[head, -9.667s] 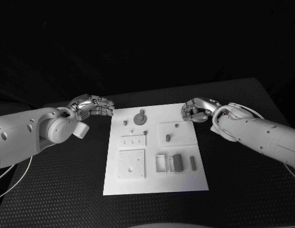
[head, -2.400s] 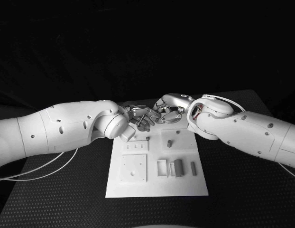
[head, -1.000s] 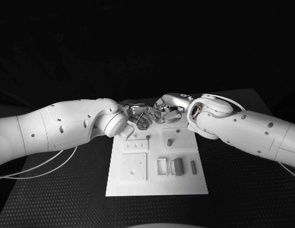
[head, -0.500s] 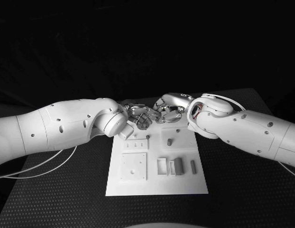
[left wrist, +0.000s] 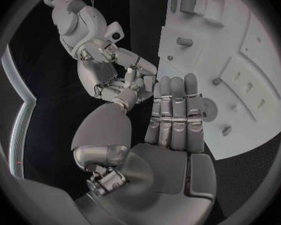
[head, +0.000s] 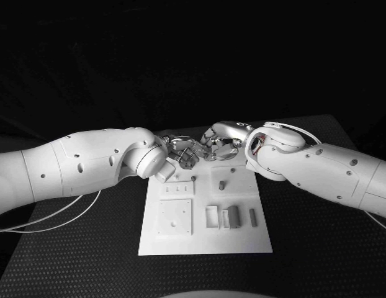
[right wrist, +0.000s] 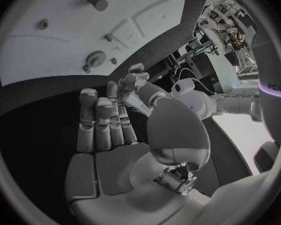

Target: Assemble the parts on the task board

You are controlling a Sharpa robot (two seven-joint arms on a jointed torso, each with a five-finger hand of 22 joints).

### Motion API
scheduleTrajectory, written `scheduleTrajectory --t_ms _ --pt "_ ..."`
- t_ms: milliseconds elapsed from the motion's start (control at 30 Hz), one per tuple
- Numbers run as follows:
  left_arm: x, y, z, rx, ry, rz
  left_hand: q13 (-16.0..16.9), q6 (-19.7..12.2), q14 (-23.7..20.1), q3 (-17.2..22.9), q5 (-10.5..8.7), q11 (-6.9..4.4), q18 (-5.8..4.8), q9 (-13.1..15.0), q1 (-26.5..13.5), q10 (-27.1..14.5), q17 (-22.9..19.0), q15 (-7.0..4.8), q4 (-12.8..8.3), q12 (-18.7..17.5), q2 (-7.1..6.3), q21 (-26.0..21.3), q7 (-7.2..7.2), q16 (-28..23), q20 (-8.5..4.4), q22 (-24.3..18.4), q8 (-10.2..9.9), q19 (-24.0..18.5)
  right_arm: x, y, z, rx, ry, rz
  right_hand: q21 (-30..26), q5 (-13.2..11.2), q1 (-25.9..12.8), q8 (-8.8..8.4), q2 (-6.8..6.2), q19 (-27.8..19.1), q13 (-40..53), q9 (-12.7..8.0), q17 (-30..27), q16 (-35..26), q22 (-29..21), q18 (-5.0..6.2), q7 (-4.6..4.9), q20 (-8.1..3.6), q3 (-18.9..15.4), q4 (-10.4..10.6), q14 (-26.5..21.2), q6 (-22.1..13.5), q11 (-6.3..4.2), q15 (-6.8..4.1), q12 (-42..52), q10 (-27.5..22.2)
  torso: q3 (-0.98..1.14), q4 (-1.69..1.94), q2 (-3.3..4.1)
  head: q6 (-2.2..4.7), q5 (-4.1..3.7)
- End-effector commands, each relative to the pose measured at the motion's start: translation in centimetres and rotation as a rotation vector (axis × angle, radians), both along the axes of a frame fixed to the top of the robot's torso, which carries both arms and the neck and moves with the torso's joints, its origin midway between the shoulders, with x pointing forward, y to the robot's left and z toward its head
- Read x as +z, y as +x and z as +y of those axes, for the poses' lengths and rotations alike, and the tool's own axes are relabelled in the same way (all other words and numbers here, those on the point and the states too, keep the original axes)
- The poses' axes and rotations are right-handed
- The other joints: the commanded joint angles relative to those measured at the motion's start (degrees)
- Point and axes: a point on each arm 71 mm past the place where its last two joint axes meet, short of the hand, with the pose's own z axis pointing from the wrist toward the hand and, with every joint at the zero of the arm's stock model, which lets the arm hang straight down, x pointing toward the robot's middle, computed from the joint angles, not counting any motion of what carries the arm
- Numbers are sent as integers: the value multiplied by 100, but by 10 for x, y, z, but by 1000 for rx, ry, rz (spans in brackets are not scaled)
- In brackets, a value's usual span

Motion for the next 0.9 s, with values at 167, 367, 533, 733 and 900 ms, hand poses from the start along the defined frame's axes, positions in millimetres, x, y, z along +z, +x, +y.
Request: scheduleTrajectory --t_ms 167,367,533,733,900 --pt "2 -1 -5 -20 -27 17 -4 25 -76 383 17 -25 2 65 253 -38 -72 -1 -5 50 20 16 -15 85 -6 55 -58 31 -3 -2 2 18 -22 13 -28 35 -41 25 6 -6 -1 4 -7 -15 87 172 69 -32 -19 -7 -53 27 33 -4 -40 308 0 -2 1 -13 -5" --pt "2 -1 -5 -23 -33 25 -18 32 -90 689 39 -26 -7 113 397 -34 -147 -1 -13 73 44 17 -15 156 -11 112 -102 39 -4 -2 3 18 -25 15 -29 34 -43 24 5 -6 -1 4 -7 -16 86 172 69 -31 -20 -7 -53 27 33 -4 -43 310 0 -3 0 -19 -11" --pt "2 -1 -5 -17 -32 23 -16 49 -82 733 37 -31 -6 136 412 -20 -161 -6 -11 86 67 24 -16 183 -15 130 -98 52 -4 -2 3 17 -27 16 -29 34 -44 24 4 -6 -2 5 -7 -16 86 172 69 -31 -20 -7 -53 27 33 -4 -45 310 1 -4 2 -21 -17" --pt "2 0 -3 -6 -32 17 -4 91 -50 785 36 -55 -1 210 404 26 -184 -29 -11 131 100 53 -29 257 -34 178 -71 100 -5 -2 2 15 -29 19 -31 34 -49 22 0 -5 -2 5 -8 -16 86 172 70 -31 -23 -6 -53 25 34 -3 -51 311 1 -2 -1 -21 -20" --pt "2 1 -1 -5 -31 18 3 107 -34 803 34 -69 2 254 404 48 -198 -43 -15 155 101 67 -39 300 -46 206 -61 121 -6 2 -4 -3 -38 22 -56 34 -91 -45 -80 -22 -27 -11 -9 -23 82 172 113 -22 -47 4 -77 -76 72 32 -145 229 2 -1 -1 -22 -21"
